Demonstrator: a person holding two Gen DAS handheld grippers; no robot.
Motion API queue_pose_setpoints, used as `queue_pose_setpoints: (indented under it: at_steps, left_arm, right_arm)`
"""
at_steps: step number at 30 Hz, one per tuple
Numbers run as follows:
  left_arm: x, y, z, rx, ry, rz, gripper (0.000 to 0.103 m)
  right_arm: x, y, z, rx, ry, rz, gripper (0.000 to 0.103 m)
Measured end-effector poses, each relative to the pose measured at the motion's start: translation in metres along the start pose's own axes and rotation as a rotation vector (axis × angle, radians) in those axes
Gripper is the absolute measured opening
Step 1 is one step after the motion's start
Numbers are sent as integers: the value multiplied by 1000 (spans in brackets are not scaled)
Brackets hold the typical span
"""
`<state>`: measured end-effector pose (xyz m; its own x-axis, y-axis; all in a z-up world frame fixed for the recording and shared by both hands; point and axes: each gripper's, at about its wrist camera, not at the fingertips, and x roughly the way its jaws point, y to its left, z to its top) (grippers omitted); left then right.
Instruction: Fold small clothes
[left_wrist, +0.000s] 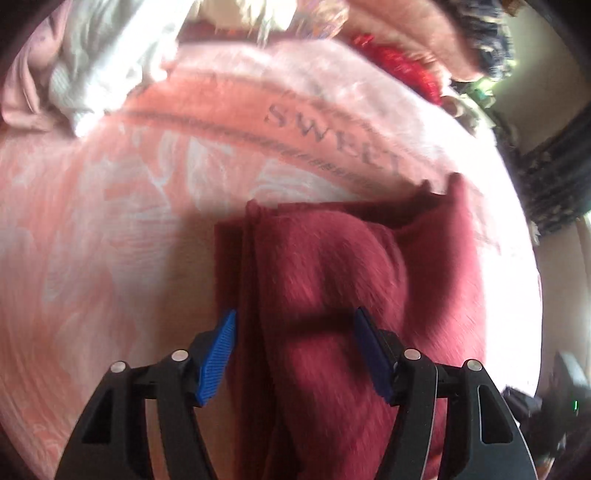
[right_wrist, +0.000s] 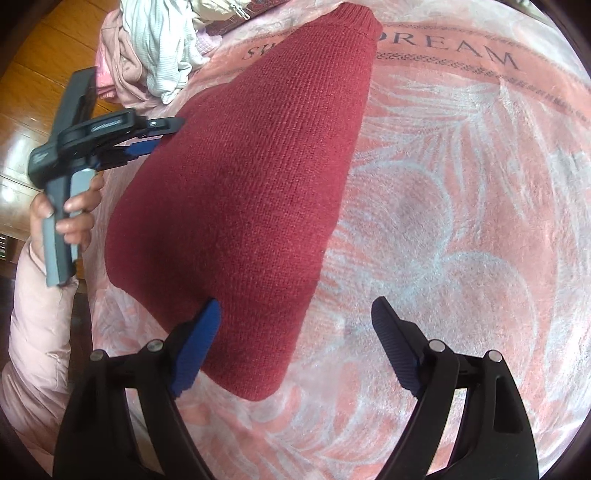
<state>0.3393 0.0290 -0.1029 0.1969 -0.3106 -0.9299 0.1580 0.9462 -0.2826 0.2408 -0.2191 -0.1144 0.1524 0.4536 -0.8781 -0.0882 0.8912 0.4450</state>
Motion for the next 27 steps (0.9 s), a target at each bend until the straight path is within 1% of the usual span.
queue_pose_setpoints:
  at_steps: [1, 2, 3, 5, 6, 7, 8, 9, 10, 11, 12, 14, 16, 19, 22, 24, 26, 27]
  left_arm:
    - [5, 3, 1, -27, 17, -14, 65]
    - [10, 7, 2, -50, 27, -36, 62]
    - [12, 9, 2, -70, 29, -57, 57]
    - [11, 10, -1, -85, 18, -87, 30]
    - [9, 10, -3, -92, 5, -96, 27]
    - [4, 9, -6, -88, -19, -92, 22]
    - [0, 8, -7, -88, -35, -88, 19]
    - [-12, 9, -12, -99, -81, -91, 18]
    - [-20, 10, -13, -105, -109, -95, 17]
    - [-34, 13, -18, -101, -161, -86, 14]
    - [-42, 16, -21, -96, -192, -71, 14]
    - [-44, 29, -26, -118, -206, -65, 14]
    - [-30, 38, -23, -130, -188, -40, 14]
    - [4, 42, -17, -127, -154, -6, 15]
    - [5, 37, -17, -98, -176, 29, 16]
    - [0, 36, -18, -87, -172, 34, 19]
    - [-10, 38, -20, -89, -176, 30, 31]
    - [-20, 39, -26, -92, -182, 51, 35]
  right_arm:
    - [1, -1, 0, 1, 1, 1, 83]
    - [2, -2, 1, 3, 2, 1, 83]
    - [4, -4, 1, 5, 4, 4, 83]
    - [6, -6, 1, 12, 8, 14, 83]
    - [7, -7, 2, 16, 10, 17, 83]
    - [8, -7, 2, 16, 10, 18, 83]
    - [8, -7, 3, 17, 10, 18, 83]
    - [8, -7, 3, 18, 9, 21, 83]
    - [7, -6, 2, 19, 8, 24, 83]
    - [7, -5, 2, 18, 6, 27, 83]
    - [7, -5, 2, 16, 6, 30, 83]
    - [8, -3, 3, 11, 7, 32, 85]
    - [12, 0, 4, 8, 15, 31, 85]
    - [18, 3, 7, 5, 22, 10, 85]
    - [19, 6, 6, 7, 27, 1, 85]
    - [17, 8, 5, -1, 27, -9, 85]
    - [13, 12, 2, -10, 22, -6, 85]
    - [8, 14, -2, -18, 13, 4, 85]
